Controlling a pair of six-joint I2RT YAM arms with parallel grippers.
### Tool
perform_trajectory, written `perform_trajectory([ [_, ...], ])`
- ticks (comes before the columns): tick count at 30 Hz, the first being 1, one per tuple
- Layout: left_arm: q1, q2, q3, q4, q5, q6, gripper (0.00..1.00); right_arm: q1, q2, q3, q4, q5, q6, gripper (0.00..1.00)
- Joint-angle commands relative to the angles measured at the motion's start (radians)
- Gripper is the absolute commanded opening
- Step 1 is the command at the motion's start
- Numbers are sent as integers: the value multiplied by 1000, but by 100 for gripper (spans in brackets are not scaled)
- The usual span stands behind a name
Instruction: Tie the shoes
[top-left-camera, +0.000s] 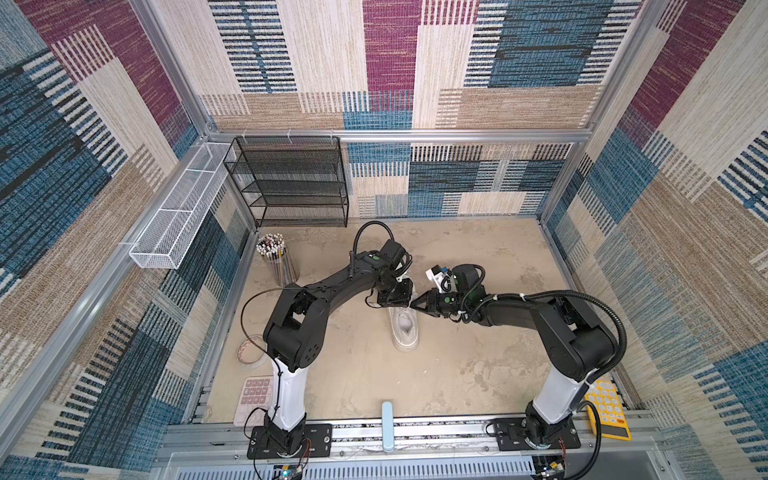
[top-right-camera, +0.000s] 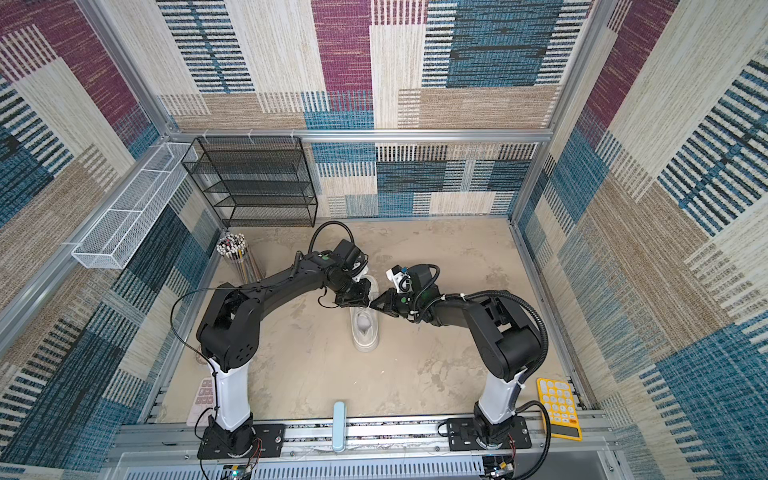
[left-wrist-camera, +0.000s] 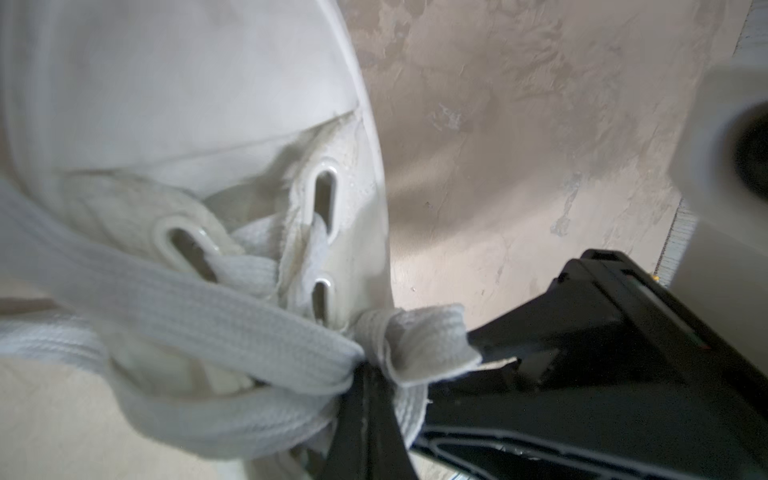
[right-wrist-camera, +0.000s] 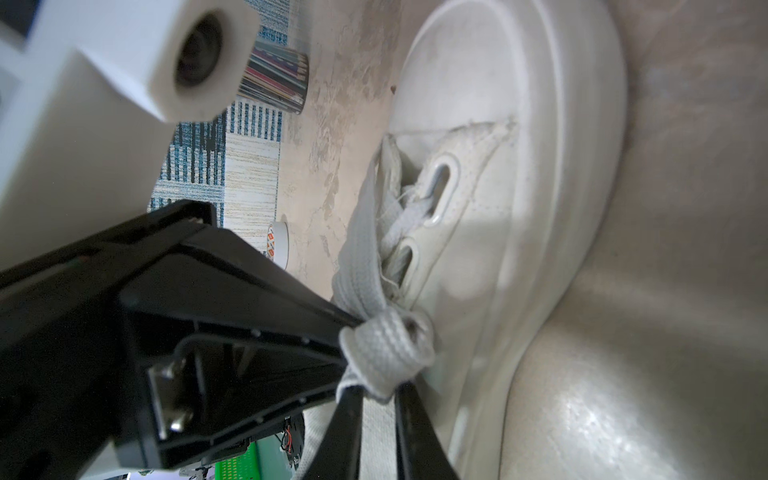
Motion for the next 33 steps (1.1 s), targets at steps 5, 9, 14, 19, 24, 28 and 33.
perform_trajectory([
  [5, 7, -16, -19, 39, 51, -32, 0, 2, 1, 8, 58, -14, 21, 0],
  [9, 14, -22, -22, 39, 48, -31, 0, 3, -8, 8, 20, 19, 4, 0],
  [14, 18, -27, -24, 40, 47, -31, 2, 2, -10, 18, -47, 54, -26, 0],
  [19, 35, -40, -14, 38, 51, -27, 13, 2, -10, 13, -32, 35, -25, 0],
  [24, 55, -56, 18, 7, 38, -10, 19, 2, -11, 14, -21, 31, -26, 0],
  [28, 60, -46, 40, 10, 46, -10, 24, 2, -11, 13, -22, 28, -34, 0],
  [33, 48, 10, 106, 12, 74, -9, 25, 2, -16, 13, -29, 26, -43, 0],
])
